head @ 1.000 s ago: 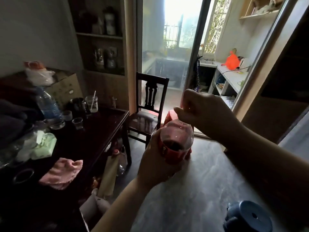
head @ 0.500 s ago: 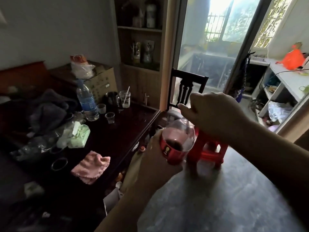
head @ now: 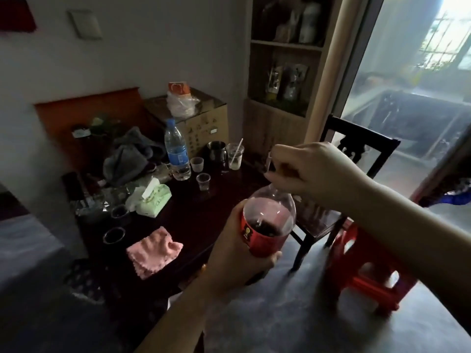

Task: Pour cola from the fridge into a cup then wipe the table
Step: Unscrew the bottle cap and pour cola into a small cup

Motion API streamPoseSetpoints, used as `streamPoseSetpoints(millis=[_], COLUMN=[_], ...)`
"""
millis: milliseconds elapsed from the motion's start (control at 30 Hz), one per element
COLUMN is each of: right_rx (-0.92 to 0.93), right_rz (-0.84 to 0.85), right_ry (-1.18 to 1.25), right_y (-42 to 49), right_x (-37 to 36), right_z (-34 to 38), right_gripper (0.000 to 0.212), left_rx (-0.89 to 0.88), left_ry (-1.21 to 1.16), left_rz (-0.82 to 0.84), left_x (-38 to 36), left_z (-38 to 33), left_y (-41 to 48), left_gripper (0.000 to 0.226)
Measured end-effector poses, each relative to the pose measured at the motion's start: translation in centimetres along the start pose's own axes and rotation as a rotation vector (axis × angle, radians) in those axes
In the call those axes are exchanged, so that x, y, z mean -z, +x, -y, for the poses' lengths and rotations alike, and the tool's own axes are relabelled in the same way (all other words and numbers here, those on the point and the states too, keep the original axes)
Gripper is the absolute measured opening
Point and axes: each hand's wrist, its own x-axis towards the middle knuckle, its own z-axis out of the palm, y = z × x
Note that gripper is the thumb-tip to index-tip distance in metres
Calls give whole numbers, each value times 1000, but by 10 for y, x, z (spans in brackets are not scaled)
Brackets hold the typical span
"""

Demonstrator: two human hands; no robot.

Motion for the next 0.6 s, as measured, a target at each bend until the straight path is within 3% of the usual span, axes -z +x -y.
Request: streamPoseSetpoints(millis=[200, 267, 433, 600], right_rx=[-197, -198, -38, 196], right_rz=[-28, -30, -4, 93], right_ry=[-290, -282, 20, 154], right_y=[6, 10, 25, 54], right_x=[-19, -28, -54, -86], right_z=[-55, -66, -93, -121], right_gripper=[38, 40, 33, 32], left_rx=[69, 117, 211, 247], left_ry=[122, 113, 119, 95], left_rz=[-173, -216, -232, -247], left_x=[-38, -45, -42, -30], left_z=[8, 17, 34, 61], left_y=[31, 37, 46, 69], left_gripper=[97, 98, 102, 100])
